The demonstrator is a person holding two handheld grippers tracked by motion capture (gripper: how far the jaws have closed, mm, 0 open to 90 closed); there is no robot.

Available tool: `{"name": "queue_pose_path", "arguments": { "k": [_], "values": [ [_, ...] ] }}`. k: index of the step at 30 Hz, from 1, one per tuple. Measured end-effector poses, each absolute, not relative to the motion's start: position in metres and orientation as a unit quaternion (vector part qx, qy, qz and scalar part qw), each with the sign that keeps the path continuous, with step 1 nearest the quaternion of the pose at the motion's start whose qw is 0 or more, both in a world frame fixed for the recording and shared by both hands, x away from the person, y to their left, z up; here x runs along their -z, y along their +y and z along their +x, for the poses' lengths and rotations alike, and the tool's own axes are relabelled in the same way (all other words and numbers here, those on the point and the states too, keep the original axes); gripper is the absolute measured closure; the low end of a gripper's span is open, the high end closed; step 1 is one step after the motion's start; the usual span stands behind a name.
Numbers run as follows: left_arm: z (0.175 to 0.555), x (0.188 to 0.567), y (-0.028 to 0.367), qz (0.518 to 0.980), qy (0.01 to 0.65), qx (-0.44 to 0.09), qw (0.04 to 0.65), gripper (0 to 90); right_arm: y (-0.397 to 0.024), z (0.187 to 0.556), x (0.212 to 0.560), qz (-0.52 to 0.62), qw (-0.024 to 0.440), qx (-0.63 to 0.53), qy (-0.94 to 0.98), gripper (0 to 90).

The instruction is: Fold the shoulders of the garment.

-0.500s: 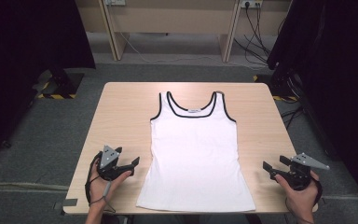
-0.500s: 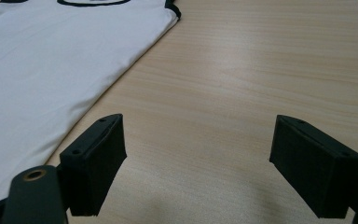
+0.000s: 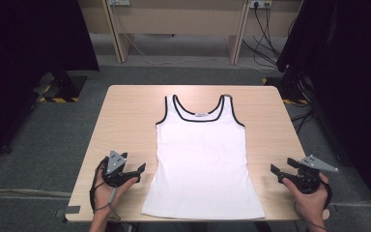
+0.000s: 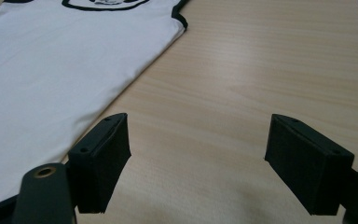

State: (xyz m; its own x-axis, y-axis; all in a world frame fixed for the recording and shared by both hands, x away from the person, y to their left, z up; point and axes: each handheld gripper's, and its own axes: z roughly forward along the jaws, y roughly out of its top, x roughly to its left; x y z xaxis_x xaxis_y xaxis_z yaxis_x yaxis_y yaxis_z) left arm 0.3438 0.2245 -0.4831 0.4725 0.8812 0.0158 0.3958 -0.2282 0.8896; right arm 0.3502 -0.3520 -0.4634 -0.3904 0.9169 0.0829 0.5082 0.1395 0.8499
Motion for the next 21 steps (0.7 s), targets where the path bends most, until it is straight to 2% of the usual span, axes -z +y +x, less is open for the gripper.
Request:
{"name": "queue_pose_path", "arguments": {
  "k": [7, 14, 21],
  "values": [
    [0.344, 0.483, 0.225, 0.734, 0.435, -0.273, 0.445, 18.4, -0.335, 0.379, 0.443, 0.475, 0.244, -0.420, 0.734, 25.7],
    [0.344, 0.483, 0.224, 0.735, 0.434, -0.274, 0.443, 18.4, -0.314, 0.431, 0.411, 0.442, 0.251, -0.399, 0.763, 29.7],
    [0.344, 0.483, 0.224, 0.736, 0.433, -0.275, 0.441, 18.2, -0.298, 0.469, 0.394, 0.432, 0.251, -0.390, 0.774, 31.3]
  ]
}}
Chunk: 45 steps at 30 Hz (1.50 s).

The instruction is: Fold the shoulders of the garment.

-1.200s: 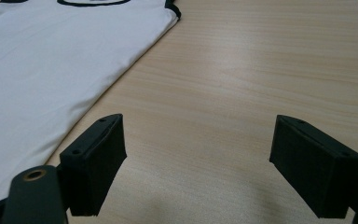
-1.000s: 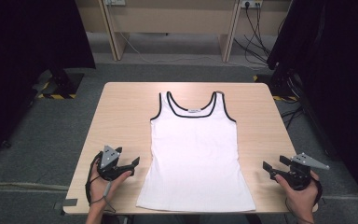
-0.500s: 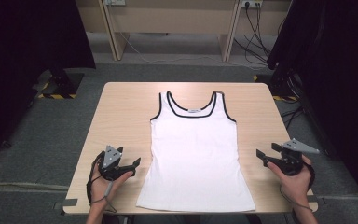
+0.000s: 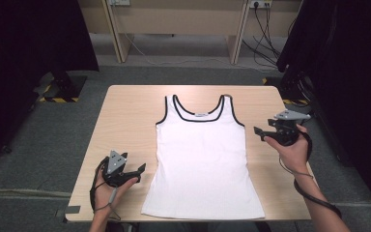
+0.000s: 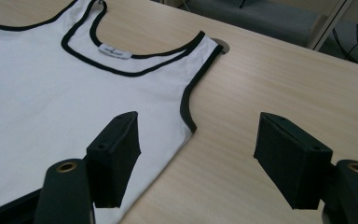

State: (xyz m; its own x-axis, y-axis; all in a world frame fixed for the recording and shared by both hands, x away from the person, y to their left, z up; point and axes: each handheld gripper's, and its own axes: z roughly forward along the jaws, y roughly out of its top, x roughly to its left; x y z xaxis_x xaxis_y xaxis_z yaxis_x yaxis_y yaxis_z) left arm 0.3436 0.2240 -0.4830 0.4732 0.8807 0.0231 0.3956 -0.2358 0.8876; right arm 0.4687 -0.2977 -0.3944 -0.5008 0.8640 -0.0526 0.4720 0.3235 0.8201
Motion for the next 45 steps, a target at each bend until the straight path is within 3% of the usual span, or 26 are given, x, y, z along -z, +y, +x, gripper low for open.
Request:
{"name": "queue_pose_path", "arguments": {
  "k": [13, 35, 45],
  "values": [
    [0.343, 0.483, 0.224, 0.735, 0.434, -0.276, 0.442, 18.1, -0.268, 0.523, 0.386, 0.435, 0.240, -0.379, 0.780, 32.2],
    [0.344, 0.483, 0.223, 0.738, 0.433, -0.278, 0.436, 17.8, -0.245, 0.605, 0.406, 0.478, 0.212, -0.335, 0.784, 36.2],
    [0.344, 0.483, 0.223, 0.739, 0.433, -0.278, 0.435, 17.7, -0.240, 0.631, 0.432, 0.502, 0.191, -0.312, 0.784, 45.3]
  ]
}}
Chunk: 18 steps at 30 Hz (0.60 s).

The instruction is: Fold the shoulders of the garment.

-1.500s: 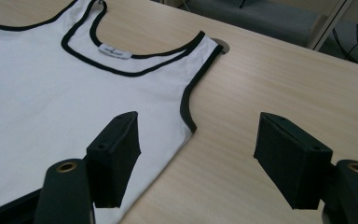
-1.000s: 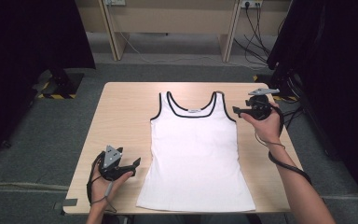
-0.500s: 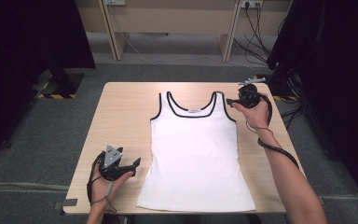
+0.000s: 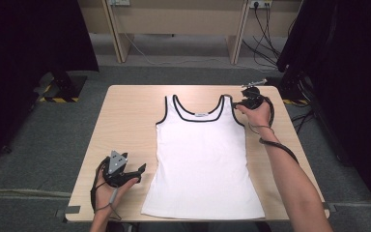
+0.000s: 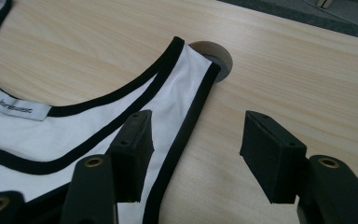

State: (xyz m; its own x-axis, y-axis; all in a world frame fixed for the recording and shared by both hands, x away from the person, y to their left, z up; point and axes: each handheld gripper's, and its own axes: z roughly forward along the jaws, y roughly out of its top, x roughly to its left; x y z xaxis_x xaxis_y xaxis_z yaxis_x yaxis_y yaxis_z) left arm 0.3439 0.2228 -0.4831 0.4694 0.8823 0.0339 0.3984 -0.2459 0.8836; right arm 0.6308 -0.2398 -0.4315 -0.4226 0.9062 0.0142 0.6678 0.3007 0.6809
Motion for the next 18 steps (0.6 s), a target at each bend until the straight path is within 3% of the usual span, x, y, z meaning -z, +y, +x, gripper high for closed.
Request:
{"name": "queue_pose_path", "arguments": {
  "k": [18],
  "values": [
    [0.344, 0.483, 0.222, 0.739, 0.432, -0.279, 0.435, 17.6, -0.223, 0.647, 0.456, 0.514, 0.177, -0.292, 0.787, 47.0]
  ]
}}
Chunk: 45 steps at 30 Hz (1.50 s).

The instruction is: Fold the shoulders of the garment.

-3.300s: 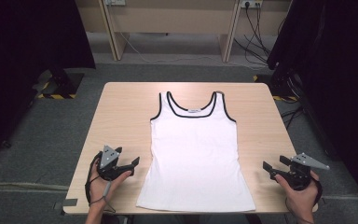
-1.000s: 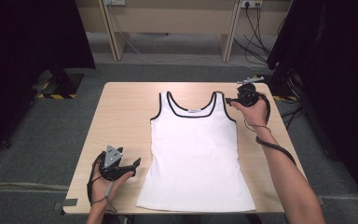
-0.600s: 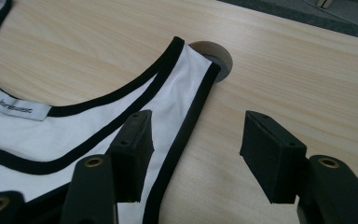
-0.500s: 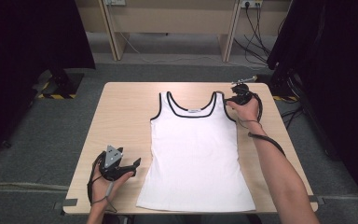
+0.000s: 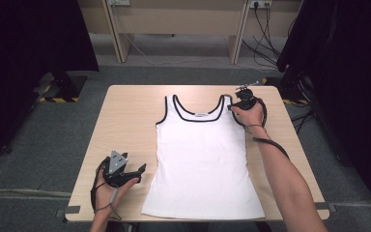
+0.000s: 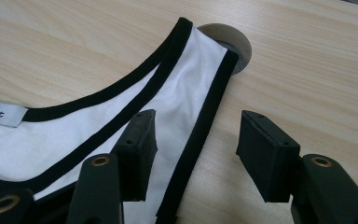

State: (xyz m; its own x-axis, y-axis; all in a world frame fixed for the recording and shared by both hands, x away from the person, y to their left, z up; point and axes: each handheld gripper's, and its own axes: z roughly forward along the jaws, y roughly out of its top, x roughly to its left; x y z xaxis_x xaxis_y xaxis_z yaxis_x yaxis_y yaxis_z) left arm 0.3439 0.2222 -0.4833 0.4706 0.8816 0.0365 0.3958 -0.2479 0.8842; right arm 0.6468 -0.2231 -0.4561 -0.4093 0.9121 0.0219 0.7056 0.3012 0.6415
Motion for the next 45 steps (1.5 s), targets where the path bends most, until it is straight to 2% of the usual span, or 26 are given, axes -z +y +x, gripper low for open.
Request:
{"name": "queue_pose_path", "arguments": {
  "k": [9, 19, 21, 22, 23, 25, 29, 37, 45],
  "values": [
    [0.344, 0.483, 0.222, 0.739, 0.432, -0.279, 0.435, 17.6, -0.213, 0.653, 0.459, 0.508, 0.187, -0.282, 0.792, 46.8],
    [0.344, 0.483, 0.221, 0.740, 0.432, -0.280, 0.433, 17.5, -0.214, 0.654, 0.463, 0.509, 0.187, -0.294, 0.787, 51.1],
    [0.344, 0.483, 0.221, 0.740, 0.432, -0.280, 0.432, 17.5, -0.214, 0.654, 0.463, 0.509, 0.187, -0.294, 0.787, 53.3],
    [0.344, 0.483, 0.221, 0.740, 0.432, -0.280, 0.432, 17.5, -0.213, 0.651, 0.465, 0.497, 0.191, -0.304, 0.790, 62.6],
    [0.344, 0.483, 0.221, 0.741, 0.431, -0.280, 0.432, 17.5, -0.213, 0.651, 0.465, 0.497, 0.191, -0.304, 0.790, 62.6],
    [0.344, 0.483, 0.221, 0.742, 0.430, -0.282, 0.431, 17.5, -0.212, 0.648, 0.466, 0.490, 0.191, -0.314, 0.790, 72.0],
    [0.344, 0.483, 0.221, 0.741, 0.430, -0.282, 0.431, 17.4, -0.208, 0.646, 0.467, 0.490, 0.186, -0.322, 0.788, 83.8],
    [0.344, 0.483, 0.221, 0.741, 0.430, -0.282, 0.432, 17.4, -0.211, 0.645, 0.461, 0.506, 0.162, -0.336, 0.778, 86.4],
    [0.344, 0.483, 0.220, 0.744, 0.430, -0.282, 0.427, 17.4, -0.207, 0.625, 0.445, 0.480, 0.169, -0.364, 0.780, 86.3]
  ]
}}
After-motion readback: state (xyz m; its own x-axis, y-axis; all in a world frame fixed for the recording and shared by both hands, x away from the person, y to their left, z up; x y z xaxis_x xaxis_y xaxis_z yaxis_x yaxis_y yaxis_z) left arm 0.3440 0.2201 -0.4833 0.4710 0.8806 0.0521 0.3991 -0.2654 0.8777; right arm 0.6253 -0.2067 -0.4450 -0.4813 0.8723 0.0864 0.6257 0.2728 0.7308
